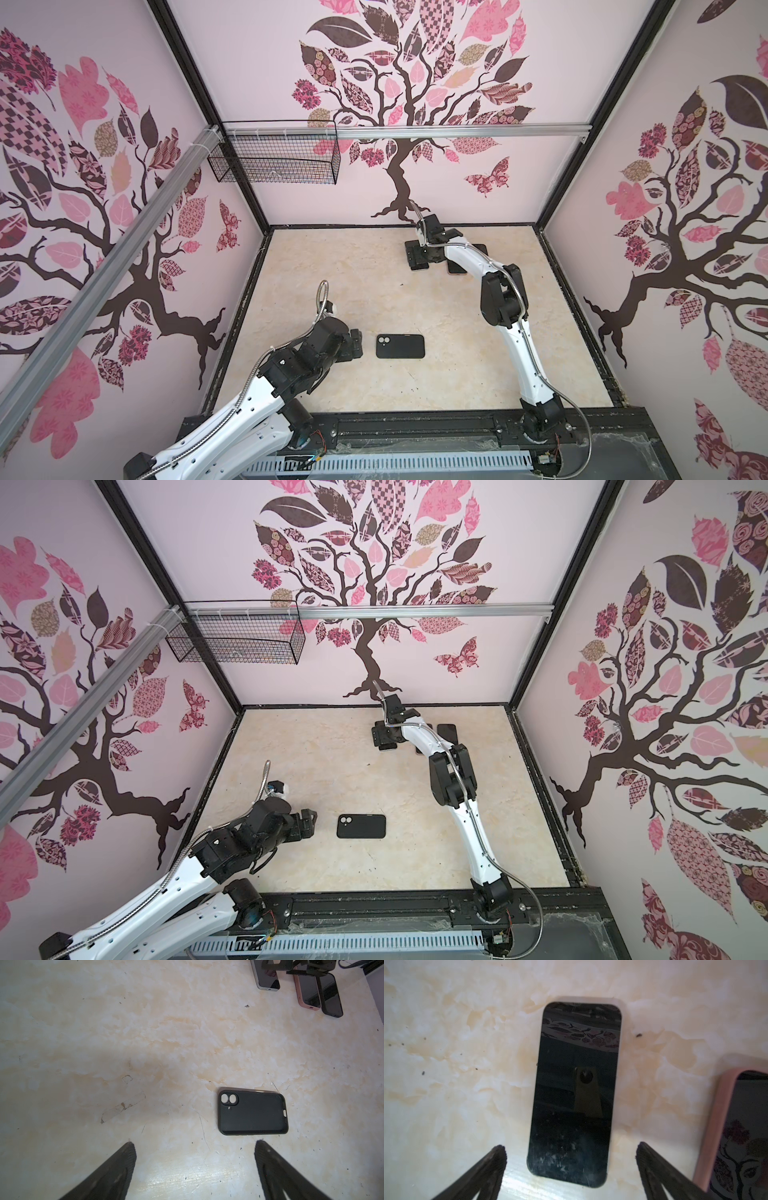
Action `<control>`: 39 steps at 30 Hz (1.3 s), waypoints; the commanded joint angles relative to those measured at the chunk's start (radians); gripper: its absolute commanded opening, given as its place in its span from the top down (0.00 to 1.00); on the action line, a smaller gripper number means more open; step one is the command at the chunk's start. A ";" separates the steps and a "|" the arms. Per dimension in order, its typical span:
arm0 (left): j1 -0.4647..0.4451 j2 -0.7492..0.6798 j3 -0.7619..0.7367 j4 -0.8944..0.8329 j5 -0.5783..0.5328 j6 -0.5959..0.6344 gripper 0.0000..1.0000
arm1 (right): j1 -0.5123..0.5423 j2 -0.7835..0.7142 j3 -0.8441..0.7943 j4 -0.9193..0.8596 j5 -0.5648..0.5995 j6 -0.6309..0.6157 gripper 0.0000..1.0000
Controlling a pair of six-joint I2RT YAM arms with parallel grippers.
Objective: Put the phone into the phone case
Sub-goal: 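Grasp the silver-framed phone across its width with the right gripper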
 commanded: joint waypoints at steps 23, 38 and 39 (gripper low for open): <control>0.006 0.003 -0.063 0.027 0.018 -0.021 0.08 | 0.033 0.172 0.111 -0.118 0.156 -0.035 0.08; 0.007 0.006 -0.039 -0.008 -0.005 -0.019 0.08 | 0.033 0.173 0.086 -0.098 0.158 -0.033 0.29; 0.007 0.006 -0.033 -0.019 -0.012 -0.020 0.08 | 0.033 0.163 0.072 -0.089 0.158 -0.034 0.30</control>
